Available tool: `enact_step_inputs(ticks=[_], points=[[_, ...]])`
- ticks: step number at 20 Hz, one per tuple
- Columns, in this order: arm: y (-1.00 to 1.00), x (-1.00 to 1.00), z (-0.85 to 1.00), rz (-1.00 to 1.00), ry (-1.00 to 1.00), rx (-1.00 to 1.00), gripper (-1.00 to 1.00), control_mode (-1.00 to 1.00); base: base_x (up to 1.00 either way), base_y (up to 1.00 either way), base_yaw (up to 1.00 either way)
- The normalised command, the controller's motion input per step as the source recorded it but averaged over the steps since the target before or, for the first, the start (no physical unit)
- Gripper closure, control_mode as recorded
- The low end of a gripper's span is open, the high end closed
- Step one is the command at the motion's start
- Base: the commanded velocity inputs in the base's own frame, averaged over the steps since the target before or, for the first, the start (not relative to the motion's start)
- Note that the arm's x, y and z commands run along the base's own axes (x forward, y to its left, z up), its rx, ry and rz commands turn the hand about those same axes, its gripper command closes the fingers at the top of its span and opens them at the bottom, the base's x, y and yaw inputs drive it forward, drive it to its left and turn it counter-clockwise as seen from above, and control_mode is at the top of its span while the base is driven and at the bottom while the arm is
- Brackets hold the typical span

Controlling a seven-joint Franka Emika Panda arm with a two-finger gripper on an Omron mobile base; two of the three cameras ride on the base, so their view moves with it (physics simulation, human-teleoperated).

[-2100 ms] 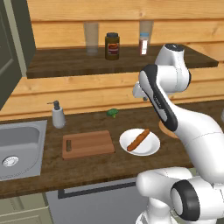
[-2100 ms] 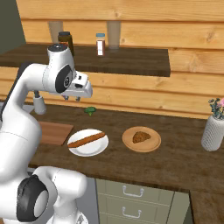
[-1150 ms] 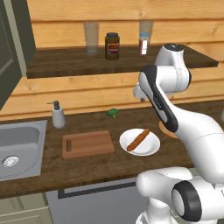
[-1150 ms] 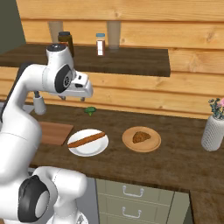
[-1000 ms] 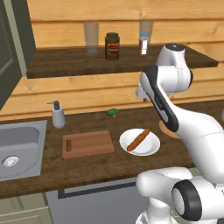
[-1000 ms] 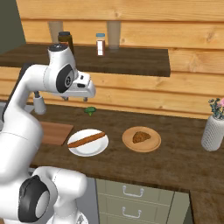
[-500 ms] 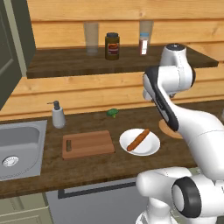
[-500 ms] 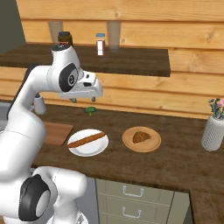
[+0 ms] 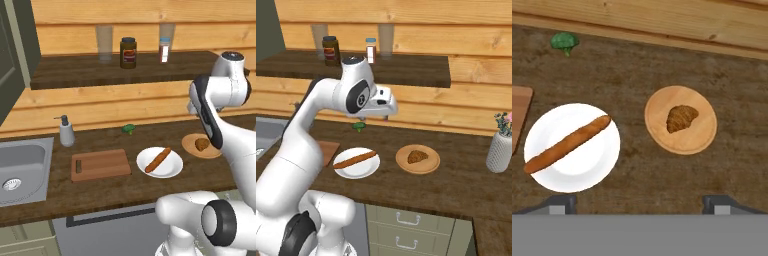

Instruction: From the different types of pastries on the counter, select a croissant and place it on the cutting board. Then retrieve a jar of jam from the cabinet and place it alongside the croissant on the cutting board.

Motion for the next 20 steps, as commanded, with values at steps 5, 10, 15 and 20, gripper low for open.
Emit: enact_step_inputs(ticks=[5,10,15,20], points=[[-0.26,0.0,-0.41,-0.11,0.01,-0.08,-1.0,-1.0,0.0,0.0,0.0],[-0.38,0.0,-0.42,-0.09,0.04,-0.07,-1.0,-1.0,0.0,0.0,0.0],[-0.67,-0.14,-0.4,-0.03,0.0,0.0,-1.0,-1.0,0.0,0.0,0.0],[-0.47,-0.1,-0.37,-0.03,-0.01,-0.01,-1.0,-1.0,0.0,0.0,0.0]])
